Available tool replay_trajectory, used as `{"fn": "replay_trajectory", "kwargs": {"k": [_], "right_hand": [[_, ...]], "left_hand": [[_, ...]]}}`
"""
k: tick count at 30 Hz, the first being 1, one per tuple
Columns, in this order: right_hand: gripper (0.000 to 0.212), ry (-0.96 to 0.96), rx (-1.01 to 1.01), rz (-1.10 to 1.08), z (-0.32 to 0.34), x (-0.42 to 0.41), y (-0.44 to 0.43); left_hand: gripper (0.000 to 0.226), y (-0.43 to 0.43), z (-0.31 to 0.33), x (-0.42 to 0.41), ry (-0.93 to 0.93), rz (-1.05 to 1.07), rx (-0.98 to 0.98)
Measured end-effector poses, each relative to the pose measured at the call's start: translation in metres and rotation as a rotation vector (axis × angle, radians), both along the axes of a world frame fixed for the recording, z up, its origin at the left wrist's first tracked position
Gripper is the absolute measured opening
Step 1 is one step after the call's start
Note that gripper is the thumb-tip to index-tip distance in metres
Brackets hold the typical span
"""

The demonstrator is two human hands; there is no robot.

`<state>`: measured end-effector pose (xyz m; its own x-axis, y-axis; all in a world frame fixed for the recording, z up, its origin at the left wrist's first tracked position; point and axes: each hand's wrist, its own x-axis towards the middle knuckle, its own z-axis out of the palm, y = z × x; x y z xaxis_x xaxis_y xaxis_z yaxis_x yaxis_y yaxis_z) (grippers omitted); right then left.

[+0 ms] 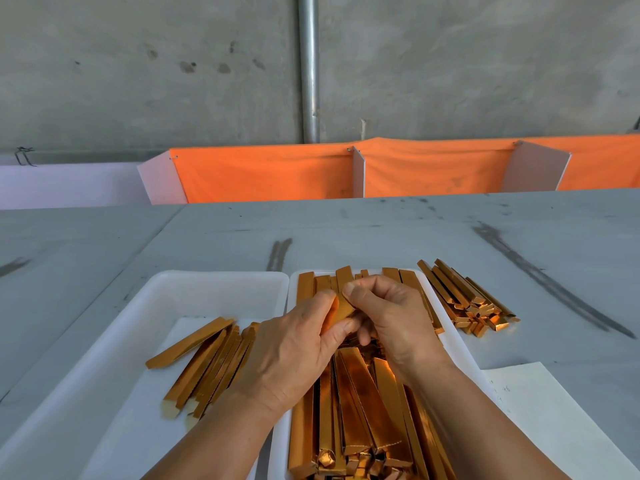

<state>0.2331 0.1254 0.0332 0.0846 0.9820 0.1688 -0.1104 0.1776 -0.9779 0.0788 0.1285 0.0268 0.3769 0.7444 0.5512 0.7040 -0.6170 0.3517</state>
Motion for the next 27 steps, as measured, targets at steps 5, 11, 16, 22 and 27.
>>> {"fn": "replay_trajectory", "kwargs": {"k": [5,11,16,22,27], "right_hand": [[0.020,-0.011,0.005,-0.006,0.0015,-0.0005,-0.0011],[0.023,-0.039,0.013,-0.036,0.0024,-0.0015,-0.0022],[0.023,-0.047,0.014,-0.047,0.0030,-0.0013,-0.0024],[0.028,-0.046,0.008,-0.049,0.0041,-0.0013,-0.0034],[0.027,-0.050,-0.002,-0.053,0.0044,-0.0015,-0.0033]], "left_hand": [[0.052,0.0007,-0.0011,-0.0005,-0.003,-0.010,-0.009],[0.058,0.0017,-0.0023,-0.0008,-0.013,-0.005,-0.020],[0.059,0.0024,-0.0033,-0.0009,-0.016,-0.005,-0.023],[0.053,0.0033,-0.0050,-0.0009,-0.010,-0.009,-0.021],[0.053,0.0028,-0.0041,-0.0006,-0.001,0.000,-0.012]]}}
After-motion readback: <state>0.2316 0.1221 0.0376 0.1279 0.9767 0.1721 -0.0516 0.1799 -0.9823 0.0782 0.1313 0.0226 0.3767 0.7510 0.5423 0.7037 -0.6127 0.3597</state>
